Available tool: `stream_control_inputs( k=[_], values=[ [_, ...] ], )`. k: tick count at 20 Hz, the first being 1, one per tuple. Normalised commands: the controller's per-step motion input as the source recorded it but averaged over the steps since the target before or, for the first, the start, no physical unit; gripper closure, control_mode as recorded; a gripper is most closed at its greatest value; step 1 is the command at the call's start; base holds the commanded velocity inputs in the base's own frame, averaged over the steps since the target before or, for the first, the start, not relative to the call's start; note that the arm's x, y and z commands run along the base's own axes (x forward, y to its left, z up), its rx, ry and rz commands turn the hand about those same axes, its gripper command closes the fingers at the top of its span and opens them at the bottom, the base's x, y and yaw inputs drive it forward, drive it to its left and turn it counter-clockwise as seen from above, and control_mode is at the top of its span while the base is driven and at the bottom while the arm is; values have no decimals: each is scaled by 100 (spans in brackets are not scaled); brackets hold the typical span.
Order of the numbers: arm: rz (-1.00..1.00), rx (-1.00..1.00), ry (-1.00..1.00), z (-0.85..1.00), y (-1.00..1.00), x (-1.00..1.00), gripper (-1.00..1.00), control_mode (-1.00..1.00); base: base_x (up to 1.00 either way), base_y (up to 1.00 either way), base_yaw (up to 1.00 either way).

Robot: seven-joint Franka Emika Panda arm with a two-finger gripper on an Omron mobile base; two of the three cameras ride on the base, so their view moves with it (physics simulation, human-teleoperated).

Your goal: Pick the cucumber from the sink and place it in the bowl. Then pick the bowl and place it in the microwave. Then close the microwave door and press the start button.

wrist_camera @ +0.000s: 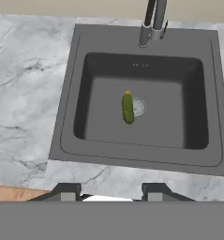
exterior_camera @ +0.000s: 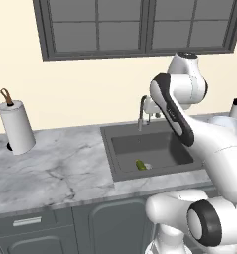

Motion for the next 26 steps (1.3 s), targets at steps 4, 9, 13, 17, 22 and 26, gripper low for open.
stream_control_inputs(
  k=[4,9,13,17,22,26],
  values=[
    [1,-6,1,-25,0,-18,-100,-100,0,0,0],
    [0,-18,10,-80,7,-26,-100,-100,0,0,0],
    [0,-19,15,-100,3,8,-100,-100,0,0,0],
    [-4,-6,9,-95,0,37,-100,-100,0,0,0],
    [-5,0,4,-51,0,53,-100,-100,0,0,0],
    [-4,0,7,-73,0,63,-100,-100,0,0,0]
  ],
)
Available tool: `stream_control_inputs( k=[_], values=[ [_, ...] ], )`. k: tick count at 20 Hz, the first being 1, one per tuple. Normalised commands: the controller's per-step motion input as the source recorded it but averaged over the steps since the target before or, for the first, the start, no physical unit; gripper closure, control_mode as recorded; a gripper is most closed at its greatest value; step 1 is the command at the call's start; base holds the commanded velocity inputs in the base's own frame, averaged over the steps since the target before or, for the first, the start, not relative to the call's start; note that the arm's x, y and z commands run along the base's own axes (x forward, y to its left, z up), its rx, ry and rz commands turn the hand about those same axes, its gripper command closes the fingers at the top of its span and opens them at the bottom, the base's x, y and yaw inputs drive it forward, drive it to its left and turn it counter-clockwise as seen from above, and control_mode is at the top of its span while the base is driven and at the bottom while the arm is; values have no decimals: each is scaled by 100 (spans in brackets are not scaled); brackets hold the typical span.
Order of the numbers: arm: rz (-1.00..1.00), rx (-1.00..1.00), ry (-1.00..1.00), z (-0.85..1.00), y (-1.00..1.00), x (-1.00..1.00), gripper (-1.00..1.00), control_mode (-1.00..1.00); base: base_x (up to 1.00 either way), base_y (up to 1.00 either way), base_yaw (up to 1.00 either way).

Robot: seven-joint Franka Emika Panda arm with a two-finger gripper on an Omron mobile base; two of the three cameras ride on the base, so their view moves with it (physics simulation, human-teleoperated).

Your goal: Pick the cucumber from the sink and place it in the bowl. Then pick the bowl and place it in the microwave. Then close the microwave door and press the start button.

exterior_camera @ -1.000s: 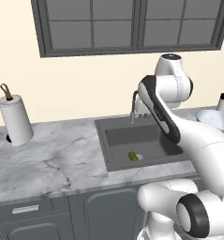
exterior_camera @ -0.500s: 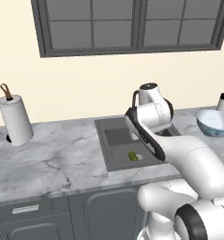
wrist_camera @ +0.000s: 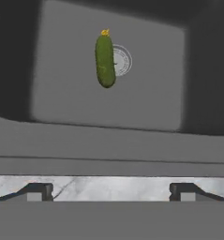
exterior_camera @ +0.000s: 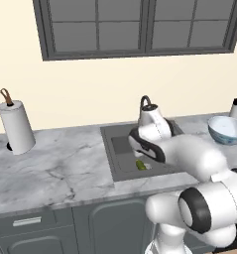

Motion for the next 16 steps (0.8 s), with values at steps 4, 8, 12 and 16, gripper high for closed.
stream_control_inputs(
  k=[4,8,12,16],
  values=[
    [-1,0,3,-78,0,57,-100,-100,0,0,0],
    [0,0,0,-57,0,63,-100,-100,0,0,0],
    [0,1,4,-59,0,70,-100,-100,0,0,0],
    [0,0,0,-54,0,72,-100,-100,0,0,0]
  ],
)
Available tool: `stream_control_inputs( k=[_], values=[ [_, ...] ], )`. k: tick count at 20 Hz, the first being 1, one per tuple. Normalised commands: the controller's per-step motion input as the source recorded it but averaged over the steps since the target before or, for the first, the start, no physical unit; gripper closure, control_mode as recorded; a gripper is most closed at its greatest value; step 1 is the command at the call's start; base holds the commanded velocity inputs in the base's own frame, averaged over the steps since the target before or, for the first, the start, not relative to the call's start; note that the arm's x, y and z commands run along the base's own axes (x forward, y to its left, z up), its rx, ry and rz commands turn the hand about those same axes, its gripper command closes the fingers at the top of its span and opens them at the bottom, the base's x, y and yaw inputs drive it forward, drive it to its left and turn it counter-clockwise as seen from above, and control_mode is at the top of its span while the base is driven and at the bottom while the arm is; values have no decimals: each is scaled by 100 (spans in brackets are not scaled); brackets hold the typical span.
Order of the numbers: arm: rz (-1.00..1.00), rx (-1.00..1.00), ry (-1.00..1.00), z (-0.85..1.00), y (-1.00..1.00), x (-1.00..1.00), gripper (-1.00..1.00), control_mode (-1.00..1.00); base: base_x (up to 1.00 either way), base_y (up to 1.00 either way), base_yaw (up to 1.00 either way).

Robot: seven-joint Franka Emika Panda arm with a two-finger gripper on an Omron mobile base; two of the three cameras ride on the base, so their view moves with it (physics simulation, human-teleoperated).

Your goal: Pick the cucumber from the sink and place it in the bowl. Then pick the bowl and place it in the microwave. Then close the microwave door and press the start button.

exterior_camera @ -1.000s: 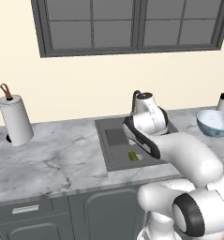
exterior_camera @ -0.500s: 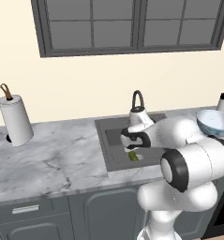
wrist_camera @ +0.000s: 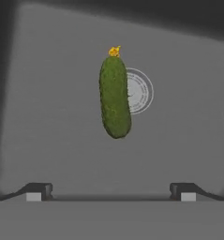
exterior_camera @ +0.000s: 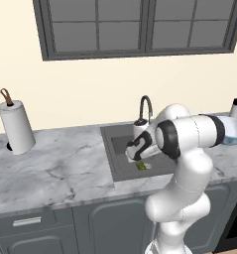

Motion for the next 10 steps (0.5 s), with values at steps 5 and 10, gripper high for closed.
stream_control_inputs(
  k=[5,10],
  values=[
    [-1,0,1,-58,-1,64,-100,-100,0,0,0],
    [0,0,1,-69,-8,43,-100,-100,0,0,0]
  ],
)
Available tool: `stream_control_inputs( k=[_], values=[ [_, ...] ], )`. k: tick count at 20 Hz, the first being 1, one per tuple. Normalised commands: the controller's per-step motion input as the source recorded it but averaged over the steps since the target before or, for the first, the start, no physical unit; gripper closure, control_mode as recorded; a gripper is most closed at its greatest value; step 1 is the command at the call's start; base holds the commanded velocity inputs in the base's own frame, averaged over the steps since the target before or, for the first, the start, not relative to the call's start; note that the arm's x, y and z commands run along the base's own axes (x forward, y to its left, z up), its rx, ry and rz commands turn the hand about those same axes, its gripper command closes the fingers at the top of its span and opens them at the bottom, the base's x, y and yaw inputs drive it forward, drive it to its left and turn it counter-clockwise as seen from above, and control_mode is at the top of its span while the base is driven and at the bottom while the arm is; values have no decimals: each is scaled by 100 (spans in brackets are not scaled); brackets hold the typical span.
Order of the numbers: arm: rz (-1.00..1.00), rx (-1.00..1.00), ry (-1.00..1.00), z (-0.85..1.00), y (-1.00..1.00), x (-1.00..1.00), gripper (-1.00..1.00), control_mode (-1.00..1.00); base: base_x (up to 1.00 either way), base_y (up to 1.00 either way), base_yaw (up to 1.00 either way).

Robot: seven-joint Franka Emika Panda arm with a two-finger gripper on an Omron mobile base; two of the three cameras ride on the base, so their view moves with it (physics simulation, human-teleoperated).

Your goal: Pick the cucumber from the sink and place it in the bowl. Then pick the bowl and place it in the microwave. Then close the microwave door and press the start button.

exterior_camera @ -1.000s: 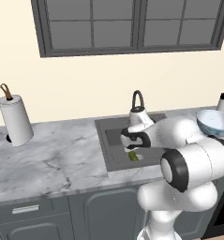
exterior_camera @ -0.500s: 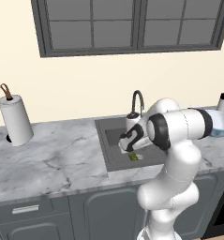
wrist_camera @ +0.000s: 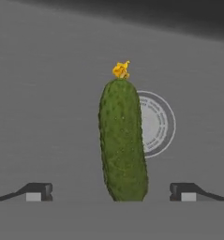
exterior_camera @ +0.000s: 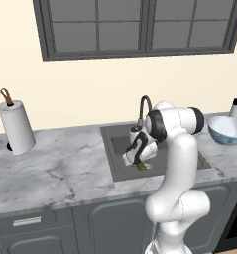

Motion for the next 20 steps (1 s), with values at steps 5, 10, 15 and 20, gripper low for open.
stream_control_inputs(
  k=[5,10,15,20],
  values=[
    [0,0,0,-54,-17,43,-100,-100,0,0,0],
    [0,0,0,-39,-12,34,-100,-100,0,0,0],
    [0,0,0,-36,-7,34,-100,-100,0,0,0],
    [0,1,-2,-6,-2,-8,100,-100,0,0,0]
  ],
)
